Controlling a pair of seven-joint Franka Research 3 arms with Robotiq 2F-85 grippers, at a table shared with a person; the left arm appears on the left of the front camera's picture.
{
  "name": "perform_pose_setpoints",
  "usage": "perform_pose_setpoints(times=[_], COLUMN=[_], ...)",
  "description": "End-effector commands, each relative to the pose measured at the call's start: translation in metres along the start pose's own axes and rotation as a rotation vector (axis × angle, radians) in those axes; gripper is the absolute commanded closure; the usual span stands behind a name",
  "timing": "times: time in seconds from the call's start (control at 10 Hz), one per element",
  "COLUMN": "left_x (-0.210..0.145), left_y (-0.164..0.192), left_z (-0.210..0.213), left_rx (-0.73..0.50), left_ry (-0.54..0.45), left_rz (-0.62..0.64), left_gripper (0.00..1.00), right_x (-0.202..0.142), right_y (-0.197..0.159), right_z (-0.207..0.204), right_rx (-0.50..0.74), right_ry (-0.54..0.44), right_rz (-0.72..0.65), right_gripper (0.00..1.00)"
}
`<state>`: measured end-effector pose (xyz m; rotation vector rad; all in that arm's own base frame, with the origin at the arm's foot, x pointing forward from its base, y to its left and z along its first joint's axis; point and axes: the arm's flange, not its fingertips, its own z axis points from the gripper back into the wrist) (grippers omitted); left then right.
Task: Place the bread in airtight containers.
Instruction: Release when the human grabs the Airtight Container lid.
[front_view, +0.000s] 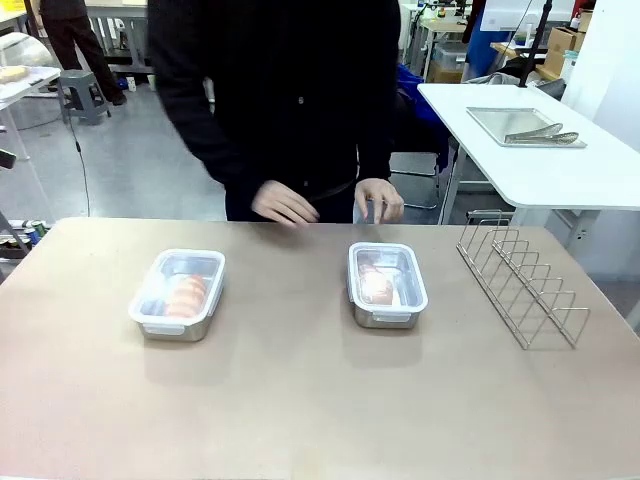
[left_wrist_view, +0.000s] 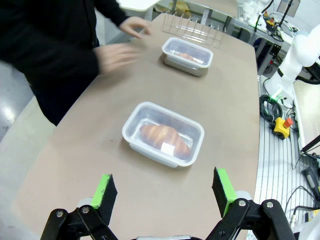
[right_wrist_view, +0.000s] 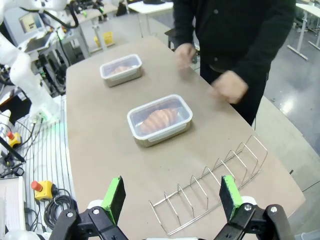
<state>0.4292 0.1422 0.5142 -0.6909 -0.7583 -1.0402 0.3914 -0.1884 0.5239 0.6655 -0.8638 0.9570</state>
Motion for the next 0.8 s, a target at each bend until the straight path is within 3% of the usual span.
perform_pose_setpoints(times=[0.0, 0.7], left_x=[0.0027, 0.0027], left_y=[-0.0004, -0.0004], left_z=[-0.0011, -0.0011], left_rx=[-0.003, -0.003], left_ry=[-0.028, -0.028], left_rz=[-0.018, -0.018], left_gripper=[0.00, 0.00], right_x=[0.0033, 0.0033], right_y=[-0.0017, -0.0017], right_z=[0.0019, 0.0019], right_rx=[0.004, 0.004], right_ry=[-0.007, -0.007], right_rz=[-0.003, -0.003], right_gripper=[0.00, 0.00])
